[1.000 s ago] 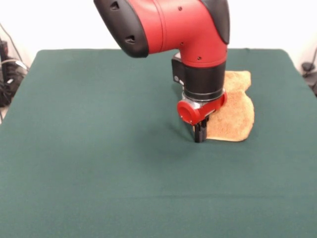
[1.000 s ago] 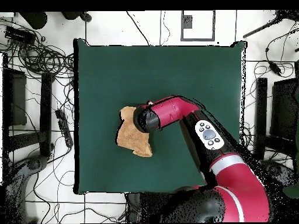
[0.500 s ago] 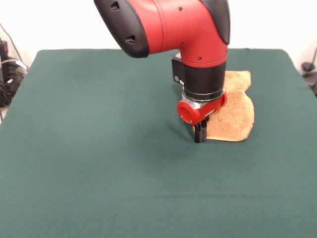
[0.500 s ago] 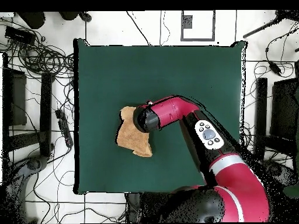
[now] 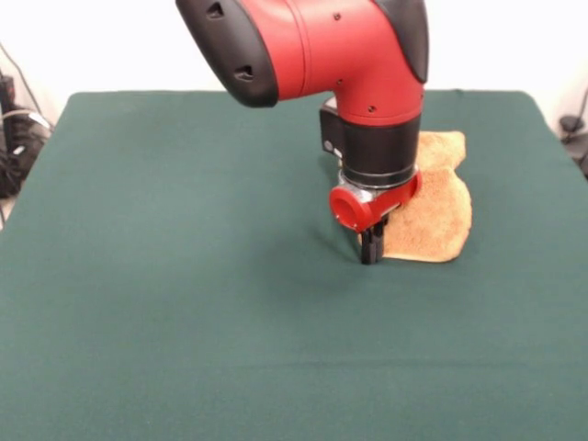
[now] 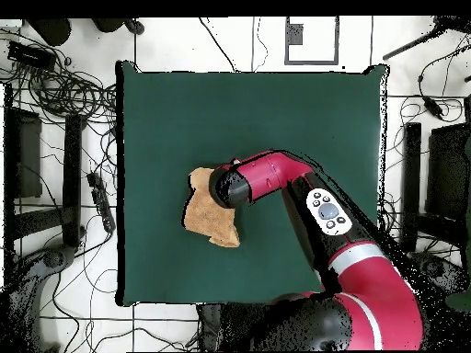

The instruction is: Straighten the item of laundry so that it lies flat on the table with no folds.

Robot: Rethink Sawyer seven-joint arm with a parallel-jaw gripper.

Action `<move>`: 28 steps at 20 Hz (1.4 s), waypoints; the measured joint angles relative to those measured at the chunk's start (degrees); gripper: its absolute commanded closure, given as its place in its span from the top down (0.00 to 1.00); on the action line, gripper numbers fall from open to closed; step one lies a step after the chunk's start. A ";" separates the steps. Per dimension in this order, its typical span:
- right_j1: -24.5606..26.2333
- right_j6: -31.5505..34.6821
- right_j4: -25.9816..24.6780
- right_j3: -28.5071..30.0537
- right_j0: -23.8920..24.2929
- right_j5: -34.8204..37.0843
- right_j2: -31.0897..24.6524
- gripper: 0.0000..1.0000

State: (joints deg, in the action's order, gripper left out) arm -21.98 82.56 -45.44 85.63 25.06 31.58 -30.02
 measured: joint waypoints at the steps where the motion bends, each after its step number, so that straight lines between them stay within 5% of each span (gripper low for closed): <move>1: 0.00 0.00 0.00 0.00 0.01 0.05 0.00 0.00; 28: 0.08 0.00 -0.01 -0.76 -0.52 1.54 0.03 0.00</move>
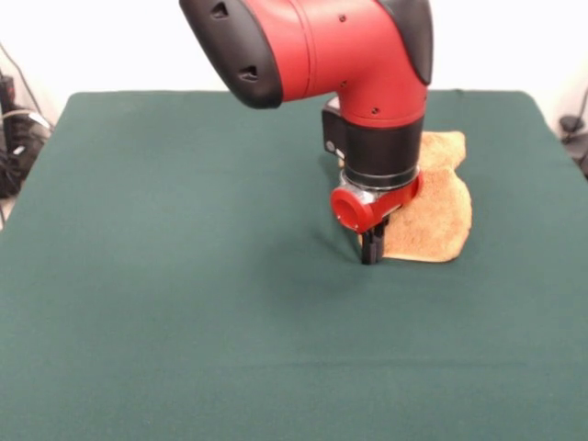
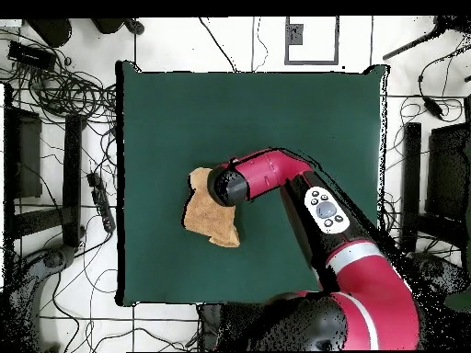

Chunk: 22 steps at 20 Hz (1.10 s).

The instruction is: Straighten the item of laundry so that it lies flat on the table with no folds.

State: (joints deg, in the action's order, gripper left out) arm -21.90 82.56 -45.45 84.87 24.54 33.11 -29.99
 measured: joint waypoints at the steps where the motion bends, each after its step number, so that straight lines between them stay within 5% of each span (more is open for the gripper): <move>1: 0.01 0.00 -0.01 -0.06 -0.04 0.12 0.01 0.00; 22: 0.12 0.00 0.01 -0.76 -0.45 1.55 0.00 0.00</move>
